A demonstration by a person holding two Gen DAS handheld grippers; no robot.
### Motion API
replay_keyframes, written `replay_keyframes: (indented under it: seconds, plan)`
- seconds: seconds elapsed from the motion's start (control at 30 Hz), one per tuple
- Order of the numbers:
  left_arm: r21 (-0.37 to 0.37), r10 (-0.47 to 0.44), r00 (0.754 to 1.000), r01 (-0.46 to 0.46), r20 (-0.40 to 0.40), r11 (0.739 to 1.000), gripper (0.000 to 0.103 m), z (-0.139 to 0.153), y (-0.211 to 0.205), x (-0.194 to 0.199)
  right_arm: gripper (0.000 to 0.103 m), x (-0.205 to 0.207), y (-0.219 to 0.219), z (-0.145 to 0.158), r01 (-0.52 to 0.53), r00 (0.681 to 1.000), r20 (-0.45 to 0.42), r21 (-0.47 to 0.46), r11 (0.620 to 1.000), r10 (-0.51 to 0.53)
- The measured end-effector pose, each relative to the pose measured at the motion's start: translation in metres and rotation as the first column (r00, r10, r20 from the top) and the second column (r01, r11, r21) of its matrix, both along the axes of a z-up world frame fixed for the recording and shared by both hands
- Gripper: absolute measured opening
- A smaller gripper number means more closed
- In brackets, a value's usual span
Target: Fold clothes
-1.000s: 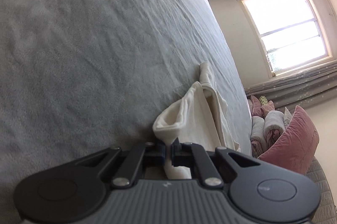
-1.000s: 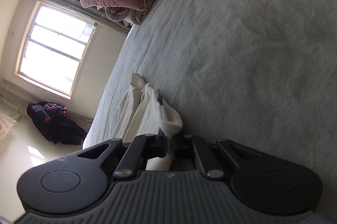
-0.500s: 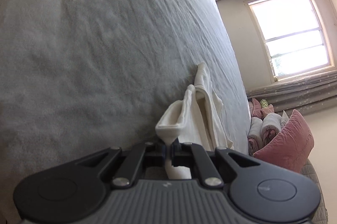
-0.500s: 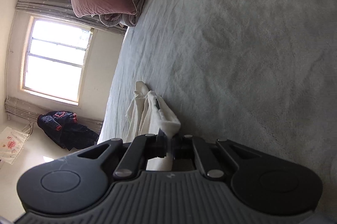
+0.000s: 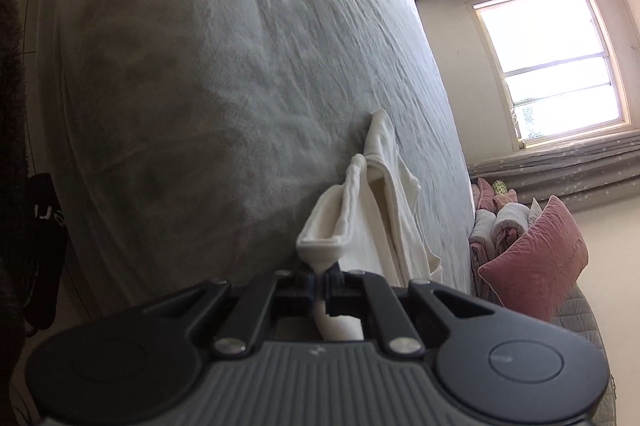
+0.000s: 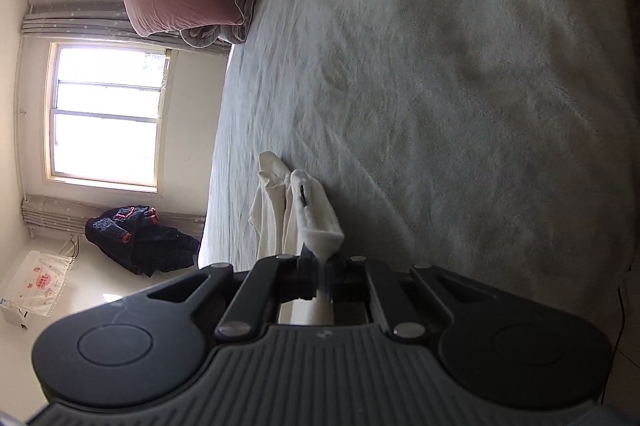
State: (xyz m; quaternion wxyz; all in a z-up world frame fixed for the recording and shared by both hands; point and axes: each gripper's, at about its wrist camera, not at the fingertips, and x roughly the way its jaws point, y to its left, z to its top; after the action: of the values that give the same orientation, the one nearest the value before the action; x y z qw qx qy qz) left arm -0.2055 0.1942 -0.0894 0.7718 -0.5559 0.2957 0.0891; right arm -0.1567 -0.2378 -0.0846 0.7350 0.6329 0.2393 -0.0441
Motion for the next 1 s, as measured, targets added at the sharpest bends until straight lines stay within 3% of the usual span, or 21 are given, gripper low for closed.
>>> replay_keyframes:
  seconds: [0.03,0.1,0.2,0.37,0.5,0.63,0.77,0.93,1.0]
  plan:
    - [0.01,-0.013,1.0,0.013,-0.007,1.0,0.006,-0.004,0.001,0.001,0.005,-0.002,-0.001,-0.003,-0.003,1.0,-0.004,0.002,1.0,0.003]
    - [0.033,-0.059,0.998,0.059,-0.001,0.998,0.01,-0.009,0.004,0.004,0.018,-0.003,-0.002,-0.01,0.006,1.0,-0.018,0.015,1.0,-0.005]
    - [0.065,-0.152,0.988,0.149,0.039,0.987,0.024,-0.012,0.011,0.009,0.018,-0.004,-0.011,-0.02,-0.003,1.0,-0.01,0.041,0.999,0.003]
    - [0.029,-0.28,0.957,0.278,0.083,0.96,0.031,-0.02,0.022,0.017,0.018,0.003,-0.019,-0.024,-0.046,0.999,0.025,0.056,0.997,0.044]
    - [0.027,-0.346,0.934,0.345,0.09,0.938,0.028,-0.024,0.02,0.023,0.018,0.009,-0.023,-0.025,-0.07,0.997,0.05,0.081,0.994,0.066]
    - [0.015,-0.362,0.928,0.362,0.084,0.932,0.008,-0.029,0.019,0.025,0.015,0.016,-0.027,-0.025,-0.099,0.993,0.073,0.099,0.99,0.092]
    - [-0.05,-0.329,0.935,0.338,0.135,0.94,0.005,-0.033,0.024,0.02,0.012,0.022,-0.033,-0.022,-0.122,0.986,0.133,0.167,0.978,0.101]
    - [-0.203,-0.236,0.941,0.287,0.242,0.936,0.005,-0.032,0.029,0.019,0.011,0.036,-0.036,-0.016,-0.133,0.978,0.191,0.266,0.955,0.083]
    - [-0.219,-0.21,0.941,0.27,0.264,0.937,0.005,-0.026,0.027,0.024,0.011,0.043,-0.036,-0.012,-0.134,0.975,0.211,0.288,0.948,0.074]
